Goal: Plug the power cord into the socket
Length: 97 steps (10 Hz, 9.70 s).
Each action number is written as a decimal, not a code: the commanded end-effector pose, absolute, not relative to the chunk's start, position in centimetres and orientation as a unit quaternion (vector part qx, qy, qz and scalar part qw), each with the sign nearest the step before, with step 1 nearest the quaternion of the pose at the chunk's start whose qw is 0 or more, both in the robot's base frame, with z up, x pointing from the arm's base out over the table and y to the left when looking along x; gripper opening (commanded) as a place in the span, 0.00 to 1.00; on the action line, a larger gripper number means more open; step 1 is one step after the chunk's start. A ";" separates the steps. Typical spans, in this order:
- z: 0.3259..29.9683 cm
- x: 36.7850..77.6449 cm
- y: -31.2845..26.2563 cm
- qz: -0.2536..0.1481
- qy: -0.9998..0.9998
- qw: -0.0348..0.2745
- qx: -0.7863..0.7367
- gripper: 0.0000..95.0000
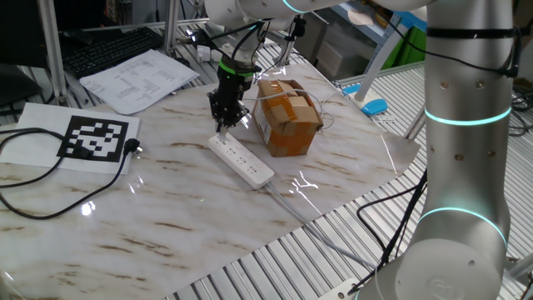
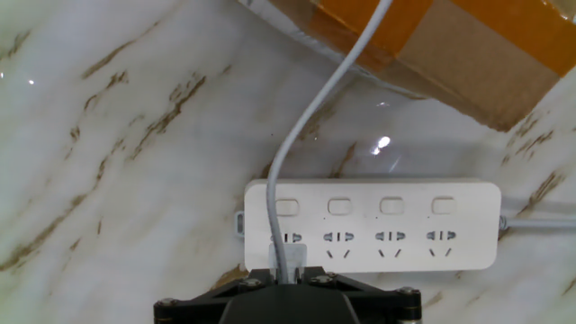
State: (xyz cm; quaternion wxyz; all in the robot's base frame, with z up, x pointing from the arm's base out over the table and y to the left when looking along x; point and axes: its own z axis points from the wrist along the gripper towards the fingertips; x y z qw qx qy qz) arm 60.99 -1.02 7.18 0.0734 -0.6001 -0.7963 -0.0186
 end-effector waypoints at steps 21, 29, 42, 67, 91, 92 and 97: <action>6.8 61.0 -1.6 -0.051 -0.780 0.084 -0.618 0.00; 6.1 60.6 -1.6 -0.064 -0.792 0.074 -0.603 0.00; 5.4 60.7 -2.0 -0.071 -0.802 0.049 -0.591 0.00; 6.2 60.7 -1.8 -0.085 -0.792 0.044 -0.603 0.20; 6.5 61.1 -1.9 -0.070 -0.781 -0.003 -0.620 0.20; 6.5 61.1 -1.9 -0.069 -0.782 -0.004 -0.619 0.20; 6.5 61.1 -1.9 -0.054 -0.788 -0.010 -0.613 0.00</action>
